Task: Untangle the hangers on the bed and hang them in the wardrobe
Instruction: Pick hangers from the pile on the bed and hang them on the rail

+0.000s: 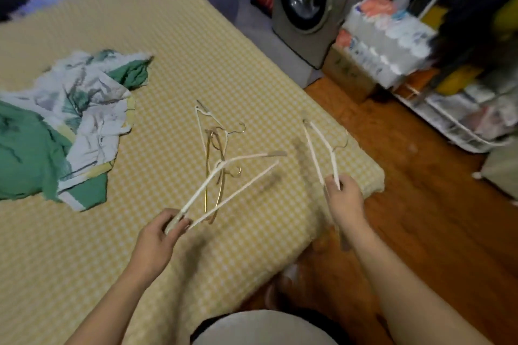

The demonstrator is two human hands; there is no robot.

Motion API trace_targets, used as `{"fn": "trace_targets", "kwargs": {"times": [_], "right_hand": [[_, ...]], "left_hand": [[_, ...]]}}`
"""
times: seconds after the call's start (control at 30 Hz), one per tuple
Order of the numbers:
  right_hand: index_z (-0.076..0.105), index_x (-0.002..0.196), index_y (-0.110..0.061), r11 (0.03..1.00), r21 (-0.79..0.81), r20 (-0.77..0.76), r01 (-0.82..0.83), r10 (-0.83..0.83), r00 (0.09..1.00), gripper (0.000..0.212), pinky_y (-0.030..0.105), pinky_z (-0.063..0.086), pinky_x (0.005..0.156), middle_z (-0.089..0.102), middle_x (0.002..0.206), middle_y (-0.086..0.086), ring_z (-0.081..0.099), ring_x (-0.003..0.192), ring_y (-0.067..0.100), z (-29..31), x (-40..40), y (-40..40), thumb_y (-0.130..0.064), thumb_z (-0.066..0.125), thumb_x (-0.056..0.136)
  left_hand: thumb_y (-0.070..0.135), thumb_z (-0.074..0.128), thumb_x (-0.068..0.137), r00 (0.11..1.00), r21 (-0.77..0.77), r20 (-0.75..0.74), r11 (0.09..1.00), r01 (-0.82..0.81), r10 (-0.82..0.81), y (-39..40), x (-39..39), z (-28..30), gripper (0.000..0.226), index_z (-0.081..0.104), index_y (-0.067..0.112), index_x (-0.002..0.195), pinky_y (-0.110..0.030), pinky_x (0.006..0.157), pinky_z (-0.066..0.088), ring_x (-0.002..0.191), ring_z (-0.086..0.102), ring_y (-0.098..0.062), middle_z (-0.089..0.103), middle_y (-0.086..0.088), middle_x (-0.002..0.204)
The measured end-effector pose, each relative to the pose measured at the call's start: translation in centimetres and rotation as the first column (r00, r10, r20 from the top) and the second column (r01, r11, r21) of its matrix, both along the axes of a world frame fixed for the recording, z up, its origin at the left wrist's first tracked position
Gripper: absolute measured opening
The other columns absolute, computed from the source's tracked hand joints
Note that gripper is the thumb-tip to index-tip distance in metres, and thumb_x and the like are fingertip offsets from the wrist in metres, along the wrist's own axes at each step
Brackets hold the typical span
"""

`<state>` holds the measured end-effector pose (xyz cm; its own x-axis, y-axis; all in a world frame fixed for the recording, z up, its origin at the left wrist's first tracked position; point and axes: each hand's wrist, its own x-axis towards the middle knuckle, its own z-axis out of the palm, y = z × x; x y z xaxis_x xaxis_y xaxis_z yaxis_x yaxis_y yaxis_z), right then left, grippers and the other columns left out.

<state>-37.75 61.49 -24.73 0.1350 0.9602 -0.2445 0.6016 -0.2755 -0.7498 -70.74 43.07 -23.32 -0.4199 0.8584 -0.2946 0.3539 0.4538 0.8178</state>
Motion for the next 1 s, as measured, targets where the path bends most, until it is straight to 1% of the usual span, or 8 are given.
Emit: {"fn": "trace_targets", "kwargs": {"times": [0.1, 0.2, 0.37, 0.43, 0.53, 0.77, 0.93, 1.0], "right_hand": [[0.065, 0.082, -0.018, 0.978, -0.013, -0.149, 0.209, -0.209, 0.967, 0.015, 0.028, 0.042, 0.055, 0.059, 0.067, -0.003, 0.052, 0.054, 0.015, 3.8, 0.8, -3.7, -0.026, 0.06, 0.095], [0.069, 0.08, -0.015, 0.924, -0.075, -0.252, 0.376, -0.382, 0.889, 0.018, 0.022, 0.037, 0.038, 0.063, 0.071, 0.002, 0.047, 0.044, 0.015, 5.9, 2.5, -10.0, -0.026, 0.063, 0.093], [0.071, 0.098, -0.01, 0.854, -0.2, -0.291, 0.481, -0.52, 0.803, 0.027, 0.019, 0.035, 0.035, 0.066, 0.084, 0.002, 0.047, 0.049, 0.013, 8.3, 4.4, -20.0, -0.033, 0.058, 0.098], [0.072, 0.099, -0.008, 0.77, -0.183, -0.276, 0.611, -0.636, 0.72, 0.027, 0.02, 0.035, 0.037, 0.067, 0.083, 0.004, 0.046, 0.048, 0.014, 9.1, 6.1, -23.6, -0.03, 0.058, 0.098], [0.072, 0.101, -0.013, 0.615, -0.164, -0.26, 0.772, -0.781, 0.567, 0.022, 0.025, 0.039, 0.046, 0.072, 0.084, 0.001, 0.05, 0.054, 0.014, 10.0, 9.3, -28.2, -0.029, 0.058, 0.098], [0.071, 0.101, -0.016, 0.631, -0.336, -0.466, 0.699, -0.756, 0.459, 0.03, 0.024, 0.03, 0.042, 0.076, 0.086, 0.006, 0.035, 0.045, 0.01, 12.4, 13.9, -37.7, -0.042, 0.057, 0.098], [0.061, 0.098, -0.009, 0.527, -0.419, -0.656, 0.74, -0.738, 0.155, 0.021, 0.019, 0.021, 0.036, 0.044, 0.058, 0.0, 0.025, 0.037, 0.005, 13.0, 18.6, -45.5, -0.03, 0.06, 0.098], [0.058, 0.093, -0.011, 0.47, -0.45, -0.672, 0.759, -0.738, 0.058, 0.017, 0.018, 0.02, 0.035, 0.041, 0.057, -0.001, 0.023, 0.035, 0.005, 13.3, 21.0, -49.0, -0.027, 0.061, 0.098]], "left_hand": [[0.024, 0.073, 0.088, 0.979, 0.055, 0.036, 0.978, 0.201, -0.203, -1.0, -2.8, 1.6, 0.003, 0.074, 0.022, 0.086, -0.016, 0.076, 0.049, 0.086, 0.068, -0.01, 0.073, 0.005, 0.086], [0.044, 0.079, 0.079, 0.948, 0.096, 0.042, 0.946, 0.309, -0.314, -1.7, -5.7, 1.5, 0.019, 0.077, 0.031, 0.093, -0.031, 0.084, 0.053, 0.097, 0.07, -0.021, 0.076, 0.003, 0.096], [0.022, 0.076, 0.079, 0.869, 0.138, 0.013, 0.862, 0.488, -0.494, -2.9, -5.6, 2.6, 0.015, 0.079, 0.028, 0.092, -0.027, 0.086, 0.051, 0.099, 0.068, -0.022, 0.074, -0.002, 0.096], [0.012, 0.076, 0.081, 0.826, 0.155, -0.005, 0.816, 0.557, -0.564, -3.2, -4.5, 3.8, 0.015, 0.078, 0.023, 0.091, -0.022, 0.086, 0.049, 0.098, 0.067, -0.023, 0.074, -0.001, 0.096], [0.015, 0.074, 0.081, 0.792, 0.179, 0.072, 0.789, 0.588, -0.606, -3.5, -2.8, 4.8, 0.013, 0.078, 0.022, 0.091, -0.031, 0.088, 0.052, 0.097, 0.069, -0.024, 0.075, -0.003, 0.095], [-0.001, 0.07, 0.085, 0.612, 0.215, 0.122, 0.623, 0.752, -0.781, -3.5, 7.2, 7.8, 0.015, 0.075, 0.012, 0.093, -0.012, 0.07, 0.053, 0.087, 0.074, -0.018, 0.077, 0.001, 0.088], [0.0, 0.073, 0.081, 0.415, 0.271, 0.026, 0.406, 0.873, -0.909, -5.1, 16.3, 9.1, 0.013, 0.076, 0.011, 0.088, -0.006, 0.074, 0.047, 0.08, 0.067, 0.002, 0.076, 0.005, 0.087], [0.006, 0.075, 0.08, 0.347, 0.284, -0.013, 0.33, 0.9, -0.938, -6.1, 20.0, 9.0, 0.012, 0.077, 0.012, 0.09, -0.011, 0.076, 0.048, 0.085, 0.068, -0.009, 0.076, 0.003, 0.089]]}}
